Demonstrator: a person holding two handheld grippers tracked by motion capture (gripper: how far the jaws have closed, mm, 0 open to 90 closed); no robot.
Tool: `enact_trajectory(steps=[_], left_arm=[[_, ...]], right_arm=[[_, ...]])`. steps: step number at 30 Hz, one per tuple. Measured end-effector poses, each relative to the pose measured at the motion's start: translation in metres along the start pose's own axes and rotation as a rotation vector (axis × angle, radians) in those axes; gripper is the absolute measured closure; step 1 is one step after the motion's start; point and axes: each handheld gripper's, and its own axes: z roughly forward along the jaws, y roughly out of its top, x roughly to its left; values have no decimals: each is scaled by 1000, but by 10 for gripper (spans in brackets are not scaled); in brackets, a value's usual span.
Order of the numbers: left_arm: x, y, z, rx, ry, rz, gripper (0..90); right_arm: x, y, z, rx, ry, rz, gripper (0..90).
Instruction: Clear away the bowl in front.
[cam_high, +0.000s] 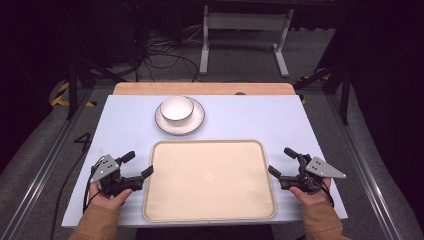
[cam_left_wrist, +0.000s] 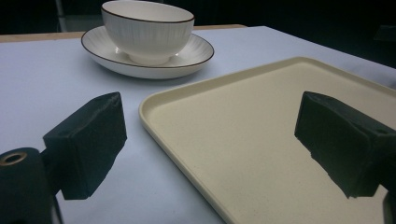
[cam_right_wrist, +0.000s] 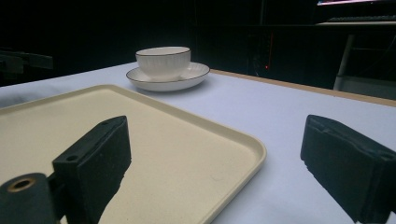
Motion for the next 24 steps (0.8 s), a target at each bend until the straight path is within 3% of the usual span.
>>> enact_trajectory(steps=[3,11,24], left_arm=[[-1,1,0,9,-5,14,111],[-4,13,-1,15,-26,-19,127],[-14,45,-6,13,-36,15,136]], right_arm=[[0,0,0,-2,-1,5,91],[-2,0,1,4,-1,17,93],[-2,1,0,4,-3,26,94]])
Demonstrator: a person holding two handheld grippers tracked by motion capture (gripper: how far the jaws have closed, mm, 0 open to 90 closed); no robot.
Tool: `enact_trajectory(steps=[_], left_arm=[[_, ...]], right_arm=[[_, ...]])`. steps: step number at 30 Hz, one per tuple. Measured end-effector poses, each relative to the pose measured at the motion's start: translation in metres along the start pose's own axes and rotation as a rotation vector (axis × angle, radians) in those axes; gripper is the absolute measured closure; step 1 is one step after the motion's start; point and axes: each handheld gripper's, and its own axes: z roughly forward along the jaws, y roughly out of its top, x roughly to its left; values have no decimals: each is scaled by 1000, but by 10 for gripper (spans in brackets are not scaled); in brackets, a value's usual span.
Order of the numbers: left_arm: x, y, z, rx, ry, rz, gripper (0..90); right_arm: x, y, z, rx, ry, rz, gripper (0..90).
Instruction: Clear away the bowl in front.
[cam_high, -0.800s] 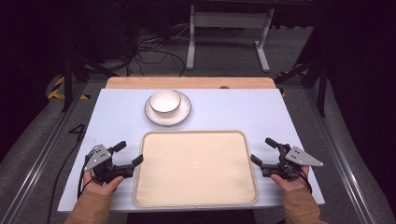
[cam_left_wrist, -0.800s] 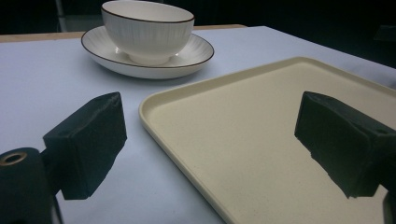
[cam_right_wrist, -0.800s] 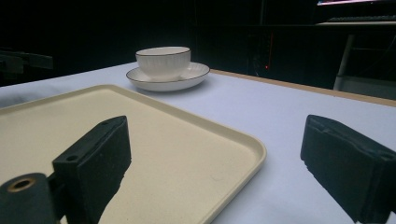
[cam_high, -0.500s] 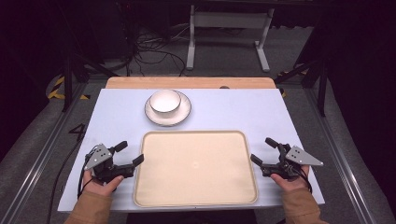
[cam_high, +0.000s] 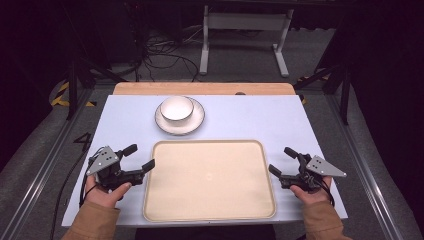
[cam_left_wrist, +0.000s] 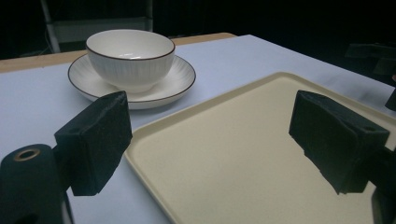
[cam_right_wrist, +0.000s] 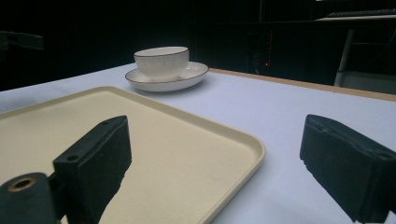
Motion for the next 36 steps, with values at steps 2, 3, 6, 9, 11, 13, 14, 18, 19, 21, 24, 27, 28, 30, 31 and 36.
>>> enact_trajectory(steps=[2,3,6,9,11,13,14,18,19,21,24,27,28,30,31,36], left_arm=[[-1,5,0,-3,-5,9,136],[-1,5,0,-3,-5,9,136],[-3,13,0,-10,-14,21,136],[-3,18,2,-8,-20,26,136],[-3,22,3,-10,-22,25,137],[-2,25,4,-9,-25,28,139],[-2,26,4,-10,-26,30,140],[-1,30,7,-7,-31,18,144],[0,31,7,-7,-34,21,145],[1,34,9,-3,-40,15,147],[5,40,13,-1,-45,12,148],[10,46,18,0,-51,11,152],[11,48,19,1,-54,10,153],[13,53,23,6,-58,16,154],[14,55,26,11,-61,16,154],[19,64,37,18,-69,16,154]], right_arm=[[-1,0,0,-1,-2,6,94],[-1,0,0,-4,-2,13,94],[-2,1,-1,-21,-5,24,95],[-2,3,-2,-22,-6,19,94],[-2,3,-2,-24,-9,21,94],[-3,3,-3,-27,-11,24,94],[-3,4,-3,-29,-9,25,94],[-2,4,-4,-33,-7,29,93],[-2,4,-4,-35,-7,30,93],[-2,4,-4,-37,-7,31,93],[-3,4,-5,-38,-7,32,93],[-3,4,-5,-39,-5,34,93],[-3,4,-5,-39,-6,33,93],[-3,4,-5,-39,-8,37,93],[-3,4,-5,-38,-8,37,93],[-4,3,-5,-36,-8,40,93]])
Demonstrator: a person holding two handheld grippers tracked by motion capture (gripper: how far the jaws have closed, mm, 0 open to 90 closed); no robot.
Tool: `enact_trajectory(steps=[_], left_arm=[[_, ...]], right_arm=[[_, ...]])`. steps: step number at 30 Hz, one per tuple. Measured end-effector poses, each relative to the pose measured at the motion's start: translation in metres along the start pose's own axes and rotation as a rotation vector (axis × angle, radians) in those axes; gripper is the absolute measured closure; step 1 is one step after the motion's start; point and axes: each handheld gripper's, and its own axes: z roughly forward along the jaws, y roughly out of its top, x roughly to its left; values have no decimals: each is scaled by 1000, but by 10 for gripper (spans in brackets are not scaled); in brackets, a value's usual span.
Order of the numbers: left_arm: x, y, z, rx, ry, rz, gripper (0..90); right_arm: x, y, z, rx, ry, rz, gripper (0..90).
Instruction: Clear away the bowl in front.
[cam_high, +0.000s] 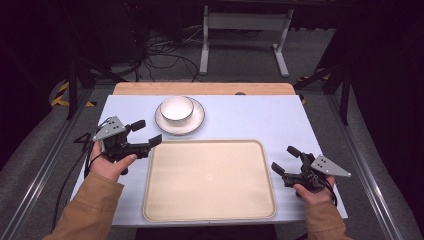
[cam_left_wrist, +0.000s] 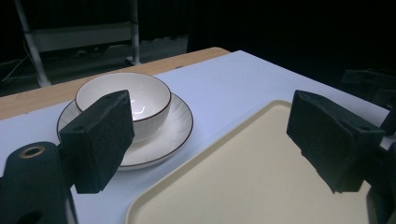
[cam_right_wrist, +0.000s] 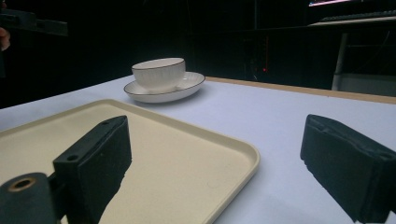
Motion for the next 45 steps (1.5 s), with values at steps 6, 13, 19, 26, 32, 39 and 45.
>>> enact_trajectory(steps=[6,13,19,26,32,39,45], left_arm=[[6,9,12,12,-17,-17,157],[17,20,28,20,-20,-38,178],[25,29,37,17,-22,-50,180],[32,37,47,23,-36,-37,186],[38,45,53,29,-49,-30,199],[45,51,61,54,-46,-14,230],[50,55,70,102,-66,14,263]], right_arm=[[-1,0,0,-1,-1,2,94],[-2,0,-2,-6,-3,8,94],[-3,0,-3,-10,-5,15,94],[-5,0,-4,-16,-12,28,94],[-7,0,-6,-23,-16,41,94],[-9,0,-8,-34,-18,50,95],[-8,1,-10,-37,-21,47,96]])
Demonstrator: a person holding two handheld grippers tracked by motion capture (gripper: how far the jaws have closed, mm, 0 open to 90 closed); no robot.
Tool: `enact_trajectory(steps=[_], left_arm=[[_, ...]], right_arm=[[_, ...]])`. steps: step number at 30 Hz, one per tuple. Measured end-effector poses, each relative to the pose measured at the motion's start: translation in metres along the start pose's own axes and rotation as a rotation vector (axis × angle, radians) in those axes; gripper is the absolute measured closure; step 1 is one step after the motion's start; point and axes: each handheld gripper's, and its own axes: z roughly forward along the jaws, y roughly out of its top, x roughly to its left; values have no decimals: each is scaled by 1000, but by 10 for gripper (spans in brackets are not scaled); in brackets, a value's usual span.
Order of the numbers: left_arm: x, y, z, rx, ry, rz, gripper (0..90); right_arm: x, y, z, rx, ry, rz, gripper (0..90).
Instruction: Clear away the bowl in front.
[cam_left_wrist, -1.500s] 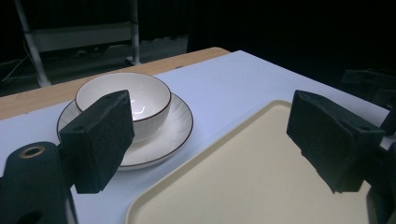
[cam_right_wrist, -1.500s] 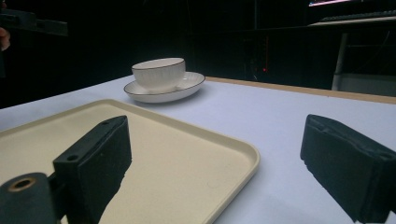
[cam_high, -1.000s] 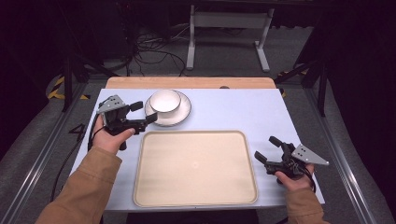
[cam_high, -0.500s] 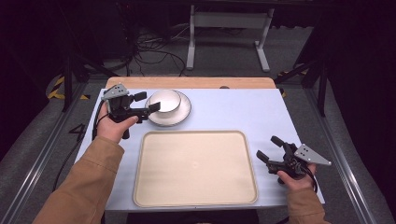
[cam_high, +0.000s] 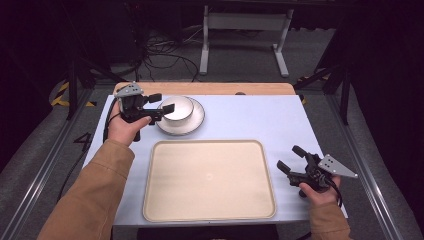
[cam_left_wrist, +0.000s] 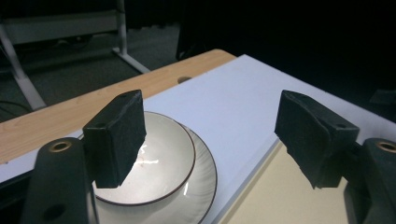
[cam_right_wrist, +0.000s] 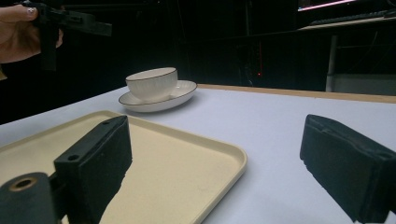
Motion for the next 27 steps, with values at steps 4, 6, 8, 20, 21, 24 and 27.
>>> enact_trajectory(steps=[4,6,8,20,21,24,27], left_arm=[[3,6,3,42,-2,25,279],[5,8,5,60,-8,40,283],[6,11,7,85,-18,48,276],[10,18,27,257,-68,141,174],[10,19,28,278,-60,163,188],[10,19,34,326,-46,198,208],[12,18,39,355,-44,216,236]], right_arm=[[0,0,-2,1,-3,-4,97],[0,0,-3,3,-4,-8,98],[1,1,-4,2,-6,-9,98],[1,2,-9,0,-12,-19,100],[1,2,-10,0,-13,-17,100],[1,3,-11,-1,-19,-17,100],[1,3,-12,-5,-16,-17,101]])
